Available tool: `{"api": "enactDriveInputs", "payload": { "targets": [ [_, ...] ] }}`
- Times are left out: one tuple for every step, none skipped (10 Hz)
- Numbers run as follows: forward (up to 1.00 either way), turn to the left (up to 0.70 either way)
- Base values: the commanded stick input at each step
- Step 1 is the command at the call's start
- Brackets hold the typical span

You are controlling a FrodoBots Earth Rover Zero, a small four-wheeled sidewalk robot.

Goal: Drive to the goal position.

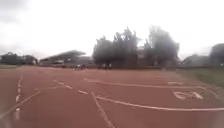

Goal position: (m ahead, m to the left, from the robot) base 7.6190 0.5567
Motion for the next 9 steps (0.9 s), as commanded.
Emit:
{"api": "enactDriveInputs", "payload": {
  "targets": [
    [0.70,0.12],
    [0.70,0.14],
    [0.70,0.07],
    [0.70,0.01],
    [0.70,0.00],
    [0.70,0.00],
    [0.70,0.00],
    [0.70,0.00],
    [0.70,0.00]
  ]
}}
